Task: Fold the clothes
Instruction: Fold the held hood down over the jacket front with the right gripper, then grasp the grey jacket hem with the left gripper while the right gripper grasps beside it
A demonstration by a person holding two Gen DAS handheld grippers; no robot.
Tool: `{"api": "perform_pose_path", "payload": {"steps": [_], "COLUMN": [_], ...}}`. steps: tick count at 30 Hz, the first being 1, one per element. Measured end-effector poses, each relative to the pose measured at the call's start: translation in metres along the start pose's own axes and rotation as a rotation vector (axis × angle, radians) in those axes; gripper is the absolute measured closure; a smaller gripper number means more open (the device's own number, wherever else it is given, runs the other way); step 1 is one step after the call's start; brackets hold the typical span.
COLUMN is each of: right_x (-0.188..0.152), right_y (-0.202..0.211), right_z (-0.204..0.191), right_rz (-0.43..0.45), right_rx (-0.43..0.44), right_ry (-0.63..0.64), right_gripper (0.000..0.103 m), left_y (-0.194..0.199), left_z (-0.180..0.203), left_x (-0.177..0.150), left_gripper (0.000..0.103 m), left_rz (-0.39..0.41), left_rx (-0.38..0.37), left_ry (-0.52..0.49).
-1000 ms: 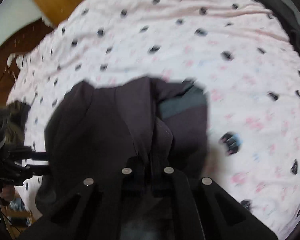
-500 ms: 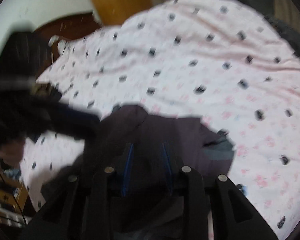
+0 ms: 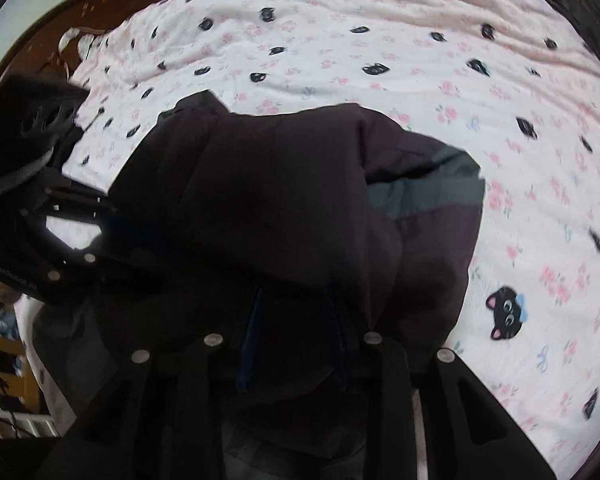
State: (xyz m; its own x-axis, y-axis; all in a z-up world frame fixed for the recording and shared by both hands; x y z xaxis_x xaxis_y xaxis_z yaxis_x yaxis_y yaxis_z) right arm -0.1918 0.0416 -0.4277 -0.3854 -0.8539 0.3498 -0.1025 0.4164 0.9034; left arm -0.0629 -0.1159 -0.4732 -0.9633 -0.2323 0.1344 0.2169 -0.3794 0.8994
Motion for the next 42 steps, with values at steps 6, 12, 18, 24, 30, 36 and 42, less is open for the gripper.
{"api": "perform_pose_path", "payload": {"steps": [6,12,18,24,30,36,42], "right_x": [-0.001,-0.004,-0.001,-0.025,-0.035,-0.059,-0.137], "right_y": [0.001,0.031,0.065,0.03,0.029,0.079,0.1], "right_z": [0.017,0.003,-0.048,-0.044,-0.036,-0.033,-0.027], "right_rz": [-0.011,0.012,0.128,0.017,0.024,0.074,-0.013], "right_rx": [0.021,-0.04,-0.064,-0.096,-0.067,-0.075,-0.077], "right_ry": [-0.064,0.013,0.143,0.18,0.132,0.042,-0.125], "right_gripper": [0.083,0.078,0.043,0.043,0.043,0.041,0.039], "left_y": [0.013,0.044,0.059,0.015,0.036,0.079,0.082], "left_z": [-0.013,-0.018,0.011,0.006,-0.001,-0.002,-0.023], "left_x": [-0.006,-0.01,-0.005,-0.016,-0.029,-0.079,-0.155], "left_gripper": [0.065,0.065,0.063,0.062,0.062,0.062,0.062], "left_rz": [-0.01,0.022,0.098,0.001,0.045,0.055,0.013], "left_rx": [-0.001,0.033,0.029,0.087,0.033,0.108,0.166], "left_ry": [0.037,0.088,0.022,-0.017,0.06,0.099,0.214]}}
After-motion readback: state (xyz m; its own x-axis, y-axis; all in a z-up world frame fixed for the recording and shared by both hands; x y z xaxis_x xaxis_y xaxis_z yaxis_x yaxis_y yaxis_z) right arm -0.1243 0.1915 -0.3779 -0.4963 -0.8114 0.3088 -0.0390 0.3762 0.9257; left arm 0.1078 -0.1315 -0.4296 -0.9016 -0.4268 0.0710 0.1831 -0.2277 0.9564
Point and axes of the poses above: each gripper's, at about its wrist camera, not at the fingertips, and y roughly against the way its jaws point, z to its right, x to its top, the point moved 3 cm from there along -y, roughly the way its jaws point, and after that the axes turned 2 degrees about -z, right-handed, at the moved point
